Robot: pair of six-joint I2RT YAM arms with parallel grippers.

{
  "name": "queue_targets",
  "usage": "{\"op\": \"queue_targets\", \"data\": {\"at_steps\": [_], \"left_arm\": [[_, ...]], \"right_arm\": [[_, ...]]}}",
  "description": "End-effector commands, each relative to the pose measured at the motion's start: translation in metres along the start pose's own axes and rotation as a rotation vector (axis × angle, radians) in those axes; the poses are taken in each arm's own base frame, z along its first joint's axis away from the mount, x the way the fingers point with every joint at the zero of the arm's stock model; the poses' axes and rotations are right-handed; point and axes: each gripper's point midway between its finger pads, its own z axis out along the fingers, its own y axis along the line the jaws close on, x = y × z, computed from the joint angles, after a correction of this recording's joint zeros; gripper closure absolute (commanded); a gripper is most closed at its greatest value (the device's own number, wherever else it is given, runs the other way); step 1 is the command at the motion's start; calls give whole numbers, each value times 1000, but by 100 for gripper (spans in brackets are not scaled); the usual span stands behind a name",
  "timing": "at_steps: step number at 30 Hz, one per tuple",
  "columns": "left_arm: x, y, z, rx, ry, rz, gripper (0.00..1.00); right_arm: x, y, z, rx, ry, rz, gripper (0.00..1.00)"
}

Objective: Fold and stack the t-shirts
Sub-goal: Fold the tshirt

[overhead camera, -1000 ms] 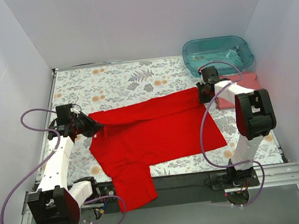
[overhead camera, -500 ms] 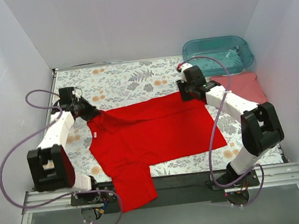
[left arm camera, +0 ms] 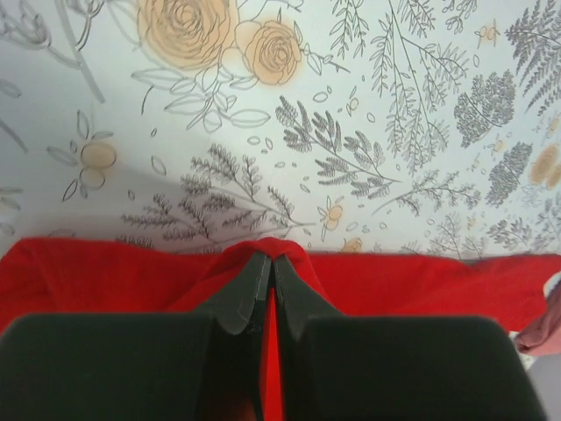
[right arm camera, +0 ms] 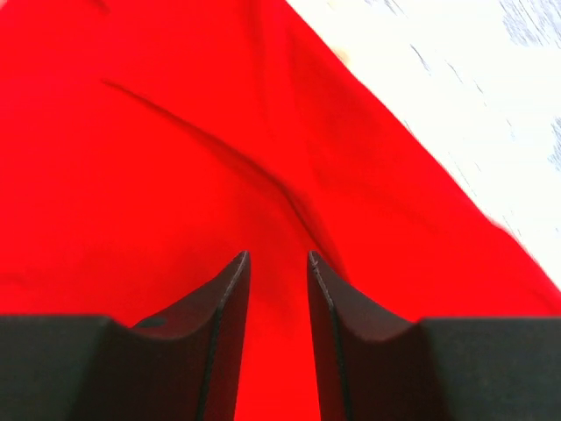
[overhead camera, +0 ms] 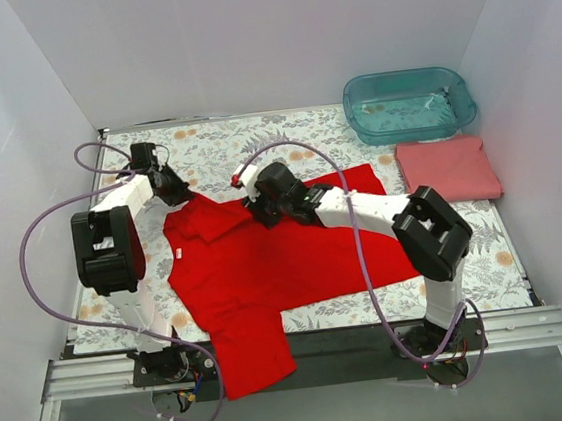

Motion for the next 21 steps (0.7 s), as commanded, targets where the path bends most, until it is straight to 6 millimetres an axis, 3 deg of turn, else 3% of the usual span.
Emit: {"op": "queue_targets", "data": {"at_steps": [1, 9, 16, 21], "left_arm": [[-14, -11, 7, 16, -42, 69, 100], [4, -3, 30, 8, 19, 68, 100], [12, 6, 31, -9, 34, 71, 100], [27, -2, 36, 1, 66, 95, 100]], "right_arm": [[-53, 31, 19, -79, -165, -103, 62], [-66, 84, 58, -201, -181, -182, 62], [-73, 101, 87, -232, -195, -210, 62], [-68, 110, 103, -236, -183, -219, 56]]}}
